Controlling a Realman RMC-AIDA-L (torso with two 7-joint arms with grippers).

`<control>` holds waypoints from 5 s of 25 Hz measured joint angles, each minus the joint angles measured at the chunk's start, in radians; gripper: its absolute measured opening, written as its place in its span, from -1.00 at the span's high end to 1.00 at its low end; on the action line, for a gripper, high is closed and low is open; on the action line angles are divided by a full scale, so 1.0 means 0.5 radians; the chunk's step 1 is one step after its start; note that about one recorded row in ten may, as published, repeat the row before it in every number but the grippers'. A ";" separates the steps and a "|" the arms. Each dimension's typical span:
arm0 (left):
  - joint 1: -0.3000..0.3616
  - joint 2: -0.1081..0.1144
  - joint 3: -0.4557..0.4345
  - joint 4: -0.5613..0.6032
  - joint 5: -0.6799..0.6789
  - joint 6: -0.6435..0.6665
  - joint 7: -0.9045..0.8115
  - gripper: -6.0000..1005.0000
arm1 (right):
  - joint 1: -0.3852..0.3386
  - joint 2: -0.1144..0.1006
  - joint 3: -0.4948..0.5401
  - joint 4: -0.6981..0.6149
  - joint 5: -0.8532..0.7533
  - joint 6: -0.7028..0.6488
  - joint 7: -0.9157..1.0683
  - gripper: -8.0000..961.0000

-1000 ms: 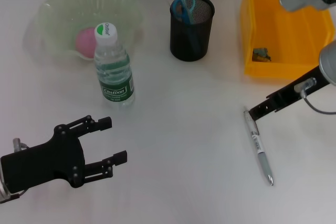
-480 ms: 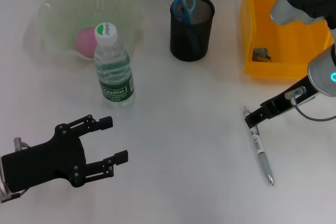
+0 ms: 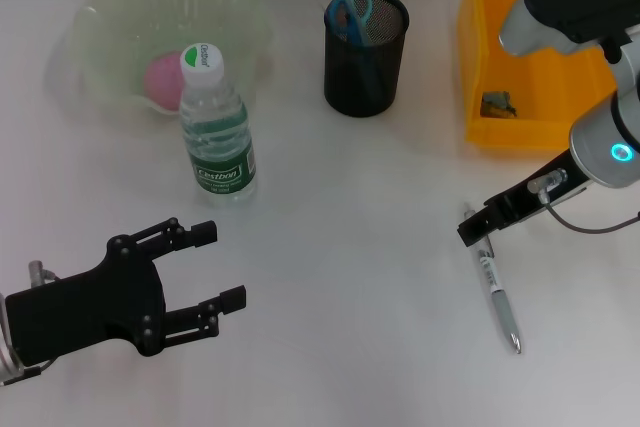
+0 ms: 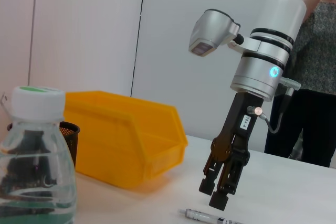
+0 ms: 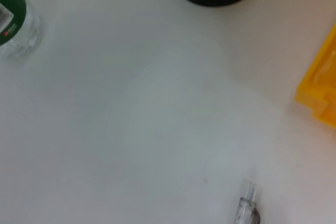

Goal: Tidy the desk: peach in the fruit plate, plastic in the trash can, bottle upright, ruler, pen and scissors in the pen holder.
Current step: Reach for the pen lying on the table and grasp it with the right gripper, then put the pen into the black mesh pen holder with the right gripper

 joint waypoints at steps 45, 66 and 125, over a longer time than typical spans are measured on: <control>0.001 0.003 0.000 0.003 0.000 0.009 -0.031 -0.60 | 0.057 0.000 0.001 0.179 0.026 0.140 -0.002 -0.25; 0.003 0.000 0.000 0.003 0.000 0.008 -0.028 -0.60 | 0.082 0.000 -0.004 0.291 0.026 0.202 -0.003 0.15; -0.003 -0.016 -0.008 0.051 0.000 0.054 -0.044 -0.59 | -0.221 -0.011 0.228 -0.492 0.409 0.467 -0.209 0.65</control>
